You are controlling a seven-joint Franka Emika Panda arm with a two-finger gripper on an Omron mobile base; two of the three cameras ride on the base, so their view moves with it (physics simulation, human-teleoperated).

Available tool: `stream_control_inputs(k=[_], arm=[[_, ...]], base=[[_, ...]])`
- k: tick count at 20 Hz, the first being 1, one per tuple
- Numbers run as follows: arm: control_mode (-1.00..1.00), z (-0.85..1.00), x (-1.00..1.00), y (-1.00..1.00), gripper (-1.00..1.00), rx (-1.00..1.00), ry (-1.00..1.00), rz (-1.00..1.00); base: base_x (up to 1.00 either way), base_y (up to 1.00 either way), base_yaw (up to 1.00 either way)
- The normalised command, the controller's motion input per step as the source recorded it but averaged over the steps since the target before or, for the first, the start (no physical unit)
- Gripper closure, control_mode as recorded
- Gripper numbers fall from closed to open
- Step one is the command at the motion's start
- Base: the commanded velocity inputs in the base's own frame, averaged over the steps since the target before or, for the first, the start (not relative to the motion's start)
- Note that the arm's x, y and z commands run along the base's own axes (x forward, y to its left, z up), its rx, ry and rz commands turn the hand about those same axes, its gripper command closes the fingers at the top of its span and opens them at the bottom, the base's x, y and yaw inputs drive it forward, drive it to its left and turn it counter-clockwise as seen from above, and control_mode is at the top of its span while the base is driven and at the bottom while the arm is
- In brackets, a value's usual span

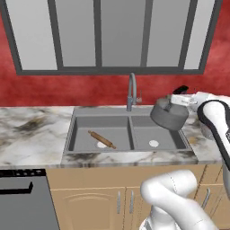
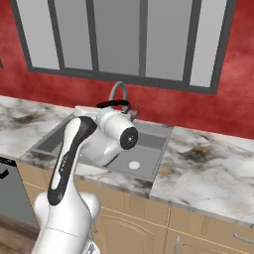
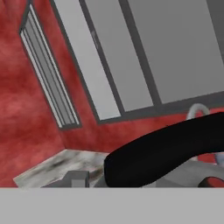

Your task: Open the cabinet, pick the kettle from the cabinet, and place it in the sink.

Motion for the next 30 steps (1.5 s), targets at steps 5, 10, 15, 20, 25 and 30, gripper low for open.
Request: stream_control_inputs(k=[5, 10, 15, 20, 25, 30], arm=[[-1.0, -0.06, 0.03, -0.39, 1.0, 0.0, -0.02, 0.25], [-1.0, -0.17, 0.1, -0.25, 1.0, -0.07, -0.01, 0.18], [-1.0, -0.16, 0.2, -0.21, 1.0, -0.1, 0.0, 0.2], [-1.0, -0.19, 0.23, -0.15, 1.0, -0.12, 0.0, 0.19], [-1.0, -0.26, 0.17, -0.16, 1.0, -0.1, -0.01, 0.19], [-1.0, -0.32, 0.14, -0.1, 1.0, -0.02, -0.12, 0.17]], base=[[0.0, 0.0, 0.0], [0.0, 0.0, 0.0], [0.0, 0.0, 0.0], [0.0, 0.0, 0.0], [0.0, 0.0, 0.0], [0.0, 0.0, 0.0]])
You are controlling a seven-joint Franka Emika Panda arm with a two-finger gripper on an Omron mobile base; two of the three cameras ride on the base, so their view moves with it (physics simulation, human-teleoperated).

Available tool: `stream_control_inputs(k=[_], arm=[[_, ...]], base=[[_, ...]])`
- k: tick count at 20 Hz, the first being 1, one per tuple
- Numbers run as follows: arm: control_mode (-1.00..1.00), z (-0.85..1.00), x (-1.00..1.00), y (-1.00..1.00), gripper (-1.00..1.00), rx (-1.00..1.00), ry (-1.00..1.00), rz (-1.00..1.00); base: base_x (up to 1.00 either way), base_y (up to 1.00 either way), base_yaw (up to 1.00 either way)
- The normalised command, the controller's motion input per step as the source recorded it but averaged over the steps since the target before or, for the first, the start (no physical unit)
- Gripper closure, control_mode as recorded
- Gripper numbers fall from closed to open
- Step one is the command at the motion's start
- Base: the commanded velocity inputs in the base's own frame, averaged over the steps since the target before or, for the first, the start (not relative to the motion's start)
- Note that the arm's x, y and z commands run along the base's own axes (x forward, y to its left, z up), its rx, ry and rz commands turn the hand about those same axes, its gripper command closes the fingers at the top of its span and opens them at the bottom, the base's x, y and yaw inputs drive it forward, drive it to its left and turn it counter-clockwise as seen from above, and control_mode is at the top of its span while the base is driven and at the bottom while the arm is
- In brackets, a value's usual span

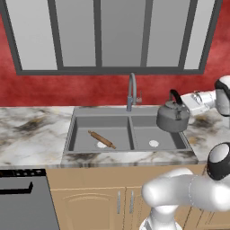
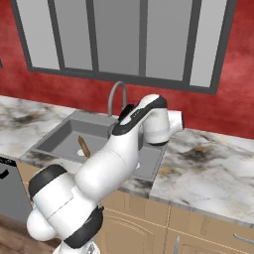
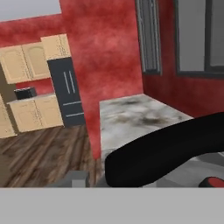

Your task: Open the cabinet, pick the kettle from the cabinet, and place it in the sink.

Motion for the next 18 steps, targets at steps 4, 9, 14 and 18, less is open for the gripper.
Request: stream_control_inputs(k=[4, 9, 14, 18], arm=[[-1.0, -0.28, 0.27, -0.07, 1.0, 0.01, -0.08, 0.09], [-1.0, -0.27, 0.3, -0.07, 1.0, 0.01, -0.05, 0.08], [-1.0, -0.24, 0.31, 0.0, 1.0, 0.0, -0.03, 0.01], [-1.0, -0.22, 0.27, 0.0, 1.0, 0.0, 0.0, 0.0]], base=[[0.0, 0.0, 0.0], [0.0, 0.0, 0.0], [0.0, 0.0, 0.0], [0.0, 0.0, 0.0]])
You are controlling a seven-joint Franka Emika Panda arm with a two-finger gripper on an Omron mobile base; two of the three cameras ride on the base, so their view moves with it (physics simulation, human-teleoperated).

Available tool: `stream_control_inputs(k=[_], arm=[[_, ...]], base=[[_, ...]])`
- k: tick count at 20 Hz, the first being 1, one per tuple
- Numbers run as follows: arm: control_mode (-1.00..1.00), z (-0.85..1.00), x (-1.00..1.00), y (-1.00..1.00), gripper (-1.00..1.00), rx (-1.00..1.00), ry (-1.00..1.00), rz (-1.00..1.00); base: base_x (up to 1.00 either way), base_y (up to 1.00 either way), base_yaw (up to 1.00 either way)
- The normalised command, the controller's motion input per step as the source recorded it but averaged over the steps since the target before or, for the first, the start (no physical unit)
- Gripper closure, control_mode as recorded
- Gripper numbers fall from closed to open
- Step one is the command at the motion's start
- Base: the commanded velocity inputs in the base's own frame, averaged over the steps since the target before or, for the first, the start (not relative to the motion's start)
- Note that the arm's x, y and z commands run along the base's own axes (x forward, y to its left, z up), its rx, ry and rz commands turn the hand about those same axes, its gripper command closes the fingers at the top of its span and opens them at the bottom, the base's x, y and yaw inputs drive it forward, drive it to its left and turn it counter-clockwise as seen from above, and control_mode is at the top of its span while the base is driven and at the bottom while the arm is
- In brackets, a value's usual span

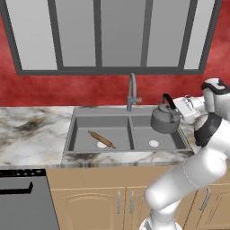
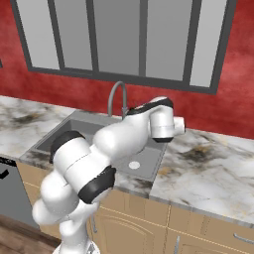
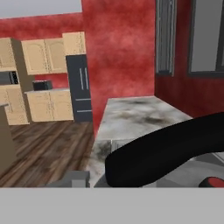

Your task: Open the cabinet, pick the kettle from the cabinet, and place it in the sink.

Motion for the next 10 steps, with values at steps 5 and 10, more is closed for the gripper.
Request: stream_control_inputs(k=[5, 10], arm=[[-1.0, -0.28, 0.32, 0.0, 1.0, 0.0, 0.0, 0.0], [-1.0, -0.24, 0.4, 0.0, 1.0, 0.0, 0.04, 0.0]], base=[[0.0, 0.0, 0.0], [0.0, 0.0, 0.0]])
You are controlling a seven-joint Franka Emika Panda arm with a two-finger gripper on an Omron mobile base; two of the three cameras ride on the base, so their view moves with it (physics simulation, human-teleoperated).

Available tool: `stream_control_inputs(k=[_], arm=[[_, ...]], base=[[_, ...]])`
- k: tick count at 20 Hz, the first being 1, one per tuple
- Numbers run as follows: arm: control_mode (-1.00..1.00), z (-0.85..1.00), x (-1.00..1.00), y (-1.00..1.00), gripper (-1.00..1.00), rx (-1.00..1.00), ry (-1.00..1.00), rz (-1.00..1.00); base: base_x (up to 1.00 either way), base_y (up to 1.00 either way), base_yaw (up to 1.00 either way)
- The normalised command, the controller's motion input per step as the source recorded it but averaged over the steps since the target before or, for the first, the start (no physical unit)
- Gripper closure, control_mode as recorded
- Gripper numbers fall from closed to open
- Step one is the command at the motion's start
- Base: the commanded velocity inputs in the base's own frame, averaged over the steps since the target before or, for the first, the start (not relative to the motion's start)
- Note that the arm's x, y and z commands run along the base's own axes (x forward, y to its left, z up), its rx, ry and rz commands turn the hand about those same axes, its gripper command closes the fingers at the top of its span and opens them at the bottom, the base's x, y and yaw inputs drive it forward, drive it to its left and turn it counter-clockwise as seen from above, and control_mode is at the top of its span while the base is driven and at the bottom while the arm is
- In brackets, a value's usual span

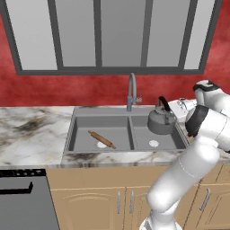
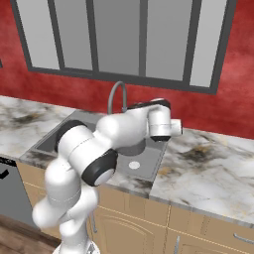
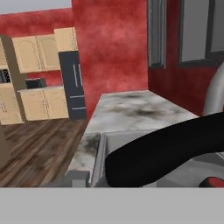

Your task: Open the cabinet, pick the kettle from the cabinet, and place it in the sink.

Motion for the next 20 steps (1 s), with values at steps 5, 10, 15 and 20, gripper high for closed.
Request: stream_control_inputs(k=[5, 10, 15, 20], arm=[[-1.0, -0.28, 0.34, 0.0, 1.0, 0.0, 0.03, 0.01], [-1.0, -0.33, 0.29, -0.02, 1.0, 0.0, 0.0, 0.04], [-1.0, -0.36, 0.29, -0.01, 1.0, -0.01, 0.0, 0.07], [-1.0, -0.23, 0.35, -0.05, 1.0, 0.0, 0.0, 0.1]], base=[[0.0, 0.0, 0.0], [0.0, 0.0, 0.0], [0.0, 0.0, 0.0], [0.0, 0.0, 0.0]])
